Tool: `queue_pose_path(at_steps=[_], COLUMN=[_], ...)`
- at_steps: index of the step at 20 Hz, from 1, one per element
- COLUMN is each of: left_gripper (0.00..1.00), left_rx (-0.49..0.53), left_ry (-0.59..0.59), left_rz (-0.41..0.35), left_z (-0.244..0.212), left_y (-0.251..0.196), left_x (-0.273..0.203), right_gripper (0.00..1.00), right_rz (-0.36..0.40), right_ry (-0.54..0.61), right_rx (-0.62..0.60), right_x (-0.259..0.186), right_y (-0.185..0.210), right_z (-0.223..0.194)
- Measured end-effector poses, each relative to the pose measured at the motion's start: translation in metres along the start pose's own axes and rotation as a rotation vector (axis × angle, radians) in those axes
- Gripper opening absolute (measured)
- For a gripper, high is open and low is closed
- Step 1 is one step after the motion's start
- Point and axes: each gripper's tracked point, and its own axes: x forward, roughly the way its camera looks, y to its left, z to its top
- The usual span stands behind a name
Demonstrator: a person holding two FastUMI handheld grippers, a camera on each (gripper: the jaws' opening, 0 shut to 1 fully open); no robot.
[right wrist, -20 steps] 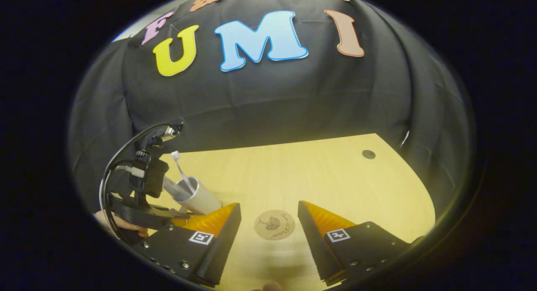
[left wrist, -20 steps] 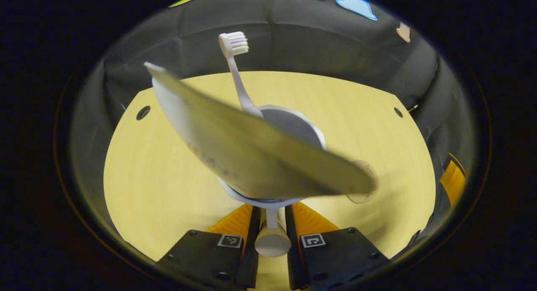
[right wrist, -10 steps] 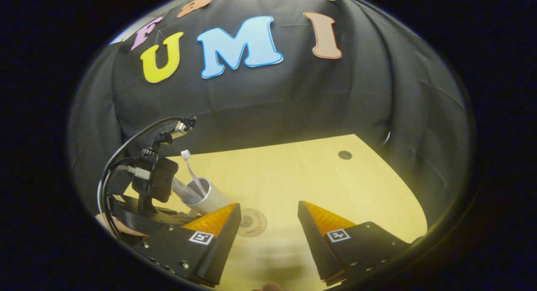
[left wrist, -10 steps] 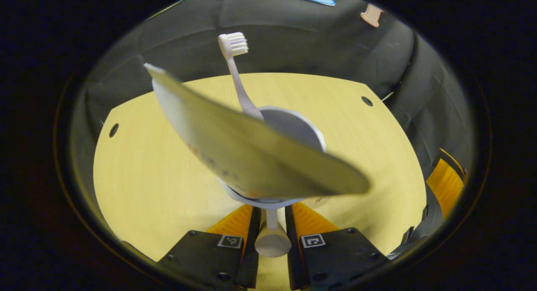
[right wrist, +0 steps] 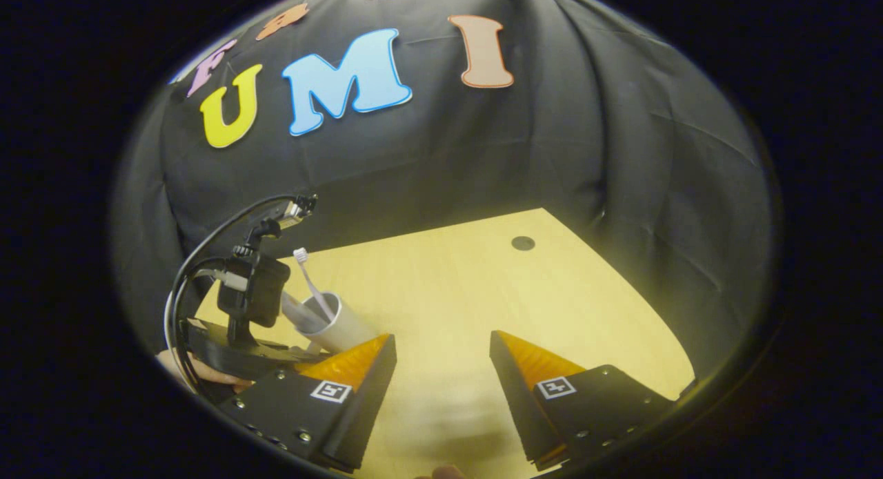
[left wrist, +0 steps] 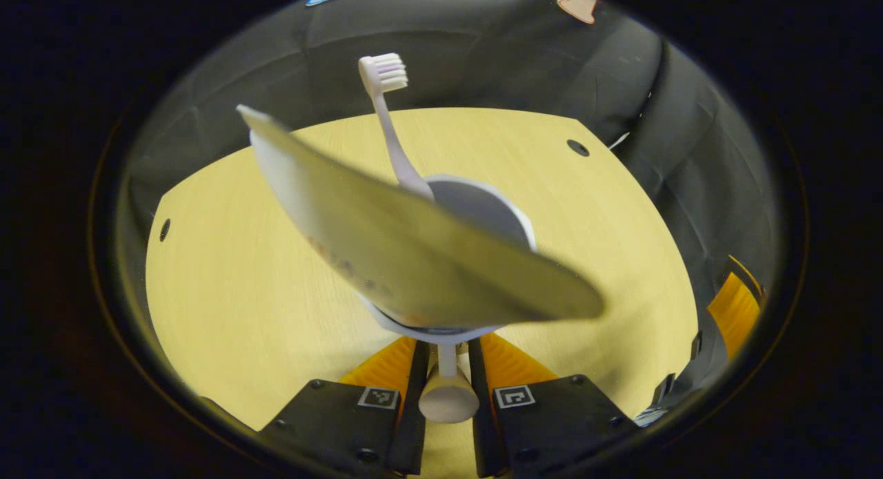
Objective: Put the toothbrush and toothpaste on the desktop into the cup, then pick up the cup and place it on the coaster on the desktop.
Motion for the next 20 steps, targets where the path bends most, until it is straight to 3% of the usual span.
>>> queue_pose_path(at_steps=[9, 11, 13, 14, 17, 20], left_gripper=[0.37, 0.45, 0.46, 0.5, 0.88, 0.88], left_rx=[0.028, 0.013, -0.006, -0.014, -0.019, -0.005], left_ry=[0.033, 0.026, 0.008, -0.003, -0.043, -0.111], left_rz=[0.031, 0.011, 0.002, -0.01, -0.017, -0.007], left_z=[-0.005, -0.005, -0.002, 0.0, 0.006, 0.01], left_y=[0.004, -0.002, -0.004, -0.006, -0.006, -0.003], left_x=[0.001, 0.001, 0.001, 0.0, -0.012, -0.04], right_gripper=[0.82, 0.82, 0.82, 0.82, 0.8, 0.82], right_rz=[0.006, 0.012, 0.018, 0.021, 0.035, 0.056], right_ry=[0.008, 0.01, 0.01, 0.008, 0.002, -0.014], right_rx=[0.028, 0.023, 0.018, 0.016, 0.005, -0.018], right_x=[0.002, 0.002, 0.002, 0.001, -0.003, -0.008], right_y=[-0.003, 0.0, 0.003, 0.004, 0.009, 0.017], right_z=[-0.003, -0.004, -0.003, -0.003, 0.0, 0.005])
